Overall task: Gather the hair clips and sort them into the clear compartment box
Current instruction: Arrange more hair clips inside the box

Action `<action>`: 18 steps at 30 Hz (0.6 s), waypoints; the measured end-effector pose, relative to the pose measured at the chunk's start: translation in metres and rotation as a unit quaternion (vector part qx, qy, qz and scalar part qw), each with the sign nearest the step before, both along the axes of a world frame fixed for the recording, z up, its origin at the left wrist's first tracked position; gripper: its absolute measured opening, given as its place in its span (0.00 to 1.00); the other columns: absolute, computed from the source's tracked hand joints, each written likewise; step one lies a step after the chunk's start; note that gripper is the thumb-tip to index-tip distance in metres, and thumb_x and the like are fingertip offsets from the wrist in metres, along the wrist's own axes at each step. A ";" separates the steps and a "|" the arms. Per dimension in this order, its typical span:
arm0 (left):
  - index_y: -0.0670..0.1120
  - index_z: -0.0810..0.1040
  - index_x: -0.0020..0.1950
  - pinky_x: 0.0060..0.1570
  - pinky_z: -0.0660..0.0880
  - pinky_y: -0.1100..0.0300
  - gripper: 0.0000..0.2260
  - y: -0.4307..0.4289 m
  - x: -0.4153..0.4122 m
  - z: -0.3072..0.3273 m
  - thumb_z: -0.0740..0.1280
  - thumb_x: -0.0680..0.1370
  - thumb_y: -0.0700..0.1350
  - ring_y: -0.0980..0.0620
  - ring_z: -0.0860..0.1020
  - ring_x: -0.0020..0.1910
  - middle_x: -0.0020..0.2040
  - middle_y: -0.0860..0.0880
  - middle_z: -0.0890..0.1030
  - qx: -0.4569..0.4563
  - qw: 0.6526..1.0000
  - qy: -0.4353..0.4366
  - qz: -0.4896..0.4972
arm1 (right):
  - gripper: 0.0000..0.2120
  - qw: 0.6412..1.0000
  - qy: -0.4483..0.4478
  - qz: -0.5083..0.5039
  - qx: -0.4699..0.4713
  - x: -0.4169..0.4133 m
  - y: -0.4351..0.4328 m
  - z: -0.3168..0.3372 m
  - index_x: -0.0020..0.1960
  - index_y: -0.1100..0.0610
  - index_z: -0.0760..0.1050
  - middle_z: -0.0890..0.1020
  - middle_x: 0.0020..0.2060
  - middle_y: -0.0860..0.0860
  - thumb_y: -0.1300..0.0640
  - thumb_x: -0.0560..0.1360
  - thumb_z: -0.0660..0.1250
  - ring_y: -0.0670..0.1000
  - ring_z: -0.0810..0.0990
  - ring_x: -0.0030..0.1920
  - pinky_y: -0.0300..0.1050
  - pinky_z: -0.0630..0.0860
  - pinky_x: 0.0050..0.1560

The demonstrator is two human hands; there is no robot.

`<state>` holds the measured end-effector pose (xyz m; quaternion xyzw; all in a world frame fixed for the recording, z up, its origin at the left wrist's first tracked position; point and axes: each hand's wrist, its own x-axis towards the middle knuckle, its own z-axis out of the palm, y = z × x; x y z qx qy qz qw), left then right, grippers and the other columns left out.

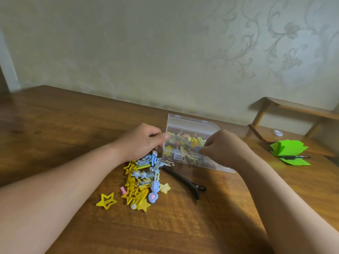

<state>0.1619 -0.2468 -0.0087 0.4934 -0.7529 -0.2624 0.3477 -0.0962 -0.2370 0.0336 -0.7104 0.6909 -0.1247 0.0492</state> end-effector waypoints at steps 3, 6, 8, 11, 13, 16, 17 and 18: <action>0.51 0.81 0.35 0.50 0.78 0.54 0.21 0.000 0.002 -0.001 0.65 0.86 0.56 0.57 0.85 0.43 0.38 0.51 0.85 -0.003 1.000 -0.002 -0.001 | 0.12 1.000 0.002 -0.008 0.005 0.001 -0.004 -0.003 0.39 0.56 0.87 0.86 0.32 0.53 0.48 0.73 0.74 0.50 0.79 0.29 0.49 0.84 0.35; 0.53 0.81 0.34 0.50 0.79 0.54 0.21 0.001 0.002 0.000 0.65 0.86 0.56 0.55 0.85 0.43 0.38 0.52 0.85 -0.002 1.000 -0.001 0.001 | 0.14 1.000 0.008 -0.009 0.003 -0.001 -0.002 -0.003 0.40 0.57 0.87 0.87 0.33 0.53 0.47 0.74 0.73 0.54 0.83 0.31 0.52 0.86 0.39; 0.53 0.81 0.34 0.50 0.79 0.54 0.21 0.002 0.003 0.000 0.66 0.86 0.55 0.53 0.86 0.43 0.39 0.50 0.86 -0.003 1.000 -0.006 0.001 | 0.15 1.000 0.025 -0.010 -0.008 -0.001 0.002 -0.001 0.41 0.57 0.87 0.87 0.35 0.53 0.46 0.75 0.72 0.57 0.87 0.38 0.55 0.87 0.42; 0.52 0.79 0.33 0.46 0.78 0.55 0.22 0.003 0.001 0.003 0.66 0.86 0.55 0.55 0.84 0.38 0.36 0.53 0.85 -0.009 1.000 -0.007 -0.001 | 0.17 0.997 0.040 -0.006 -0.059 0.002 0.012 0.007 0.39 0.55 0.85 0.85 0.32 0.52 0.45 0.78 0.69 0.55 0.84 0.34 0.50 0.84 0.36; 0.51 0.76 0.31 0.36 0.71 0.60 0.23 0.004 -0.001 0.003 0.65 0.87 0.54 0.61 0.77 0.29 0.28 0.59 0.78 -0.002 1.000 -0.006 0.000 | 0.17 0.993 0.026 0.025 -0.109 0.010 0.018 0.016 0.37 0.53 0.82 0.83 0.30 0.52 0.45 0.80 0.68 0.53 0.79 0.30 0.46 0.76 0.32; 0.47 0.85 0.41 0.40 0.73 0.61 0.21 0.003 0.000 0.006 0.64 0.87 0.57 0.61 0.81 0.36 0.36 0.57 0.85 0.015 1.000 -0.007 0.002 | 0.11 0.983 -0.033 0.139 -0.113 0.030 0.038 0.030 0.39 0.45 0.80 0.82 0.31 0.43 0.45 0.79 0.70 0.44 0.78 0.31 0.41 0.71 0.31; 0.47 0.85 0.42 0.43 0.75 0.58 0.21 0.003 0.000 0.006 0.63 0.86 0.58 0.58 0.83 0.38 0.39 0.53 0.87 0.018 1.000 -0.004 0.002 | 0.08 0.978 -0.048 0.183 -0.089 0.037 0.046 0.032 0.41 0.43 0.81 0.82 0.32 0.40 0.45 0.79 0.71 0.42 0.79 0.33 0.39 0.71 0.32; 0.48 0.84 0.39 0.42 0.74 0.58 0.22 0.003 0.000 0.007 0.63 0.86 0.58 0.57 0.82 0.36 0.37 0.52 0.86 0.016 1.000 0.002 0.004 | 0.04 0.971 -0.057 0.223 -0.055 0.044 0.052 0.034 0.44 0.41 0.83 0.82 0.35 0.38 0.45 0.78 0.72 0.40 0.79 0.35 0.39 0.73 0.34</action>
